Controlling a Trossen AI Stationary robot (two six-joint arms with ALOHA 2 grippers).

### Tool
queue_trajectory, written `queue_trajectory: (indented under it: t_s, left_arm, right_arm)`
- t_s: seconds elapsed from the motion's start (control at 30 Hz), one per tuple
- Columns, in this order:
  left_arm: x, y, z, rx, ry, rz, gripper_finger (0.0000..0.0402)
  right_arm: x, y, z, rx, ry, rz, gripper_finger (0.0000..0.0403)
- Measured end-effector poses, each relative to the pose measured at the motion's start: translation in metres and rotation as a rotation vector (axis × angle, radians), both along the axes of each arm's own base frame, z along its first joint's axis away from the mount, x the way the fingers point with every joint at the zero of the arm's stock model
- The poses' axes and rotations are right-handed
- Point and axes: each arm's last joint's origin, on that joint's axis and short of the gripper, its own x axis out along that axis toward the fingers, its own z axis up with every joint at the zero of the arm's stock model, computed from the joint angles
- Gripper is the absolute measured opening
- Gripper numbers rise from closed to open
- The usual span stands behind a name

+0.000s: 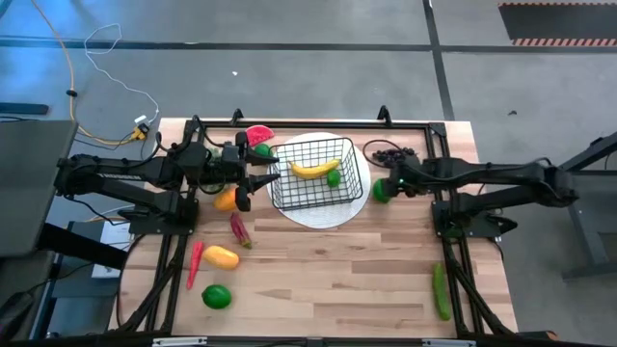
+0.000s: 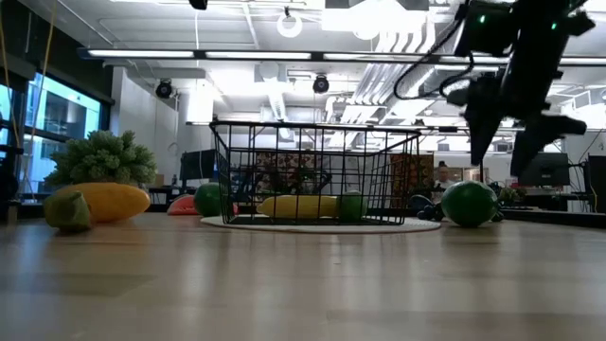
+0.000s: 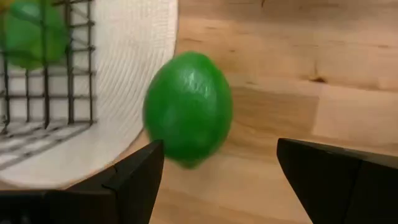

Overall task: Build produce basket
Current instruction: Put the green lime into the black wire basket

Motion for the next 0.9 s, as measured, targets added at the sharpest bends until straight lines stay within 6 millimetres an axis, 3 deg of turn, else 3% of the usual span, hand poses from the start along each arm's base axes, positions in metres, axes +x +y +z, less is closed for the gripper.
queue_trajectory:
  t_s: [0.3, 0.9]
  left_arm:
    - [0.0, 0.0, 0.0, 0.0, 0.001, -0.001, 0.0184]
    - [0.0, 0.0, -0.001, -0.001, 0.005, 0.0, 0.0184]
  right_arm:
    - [0.017, -0.009, -0.001, -0.104, -0.061, 0.003, 0.0294]
    - [0.014, -0.01, -0.001, -0.142, -0.029, -0.015, 0.0294]
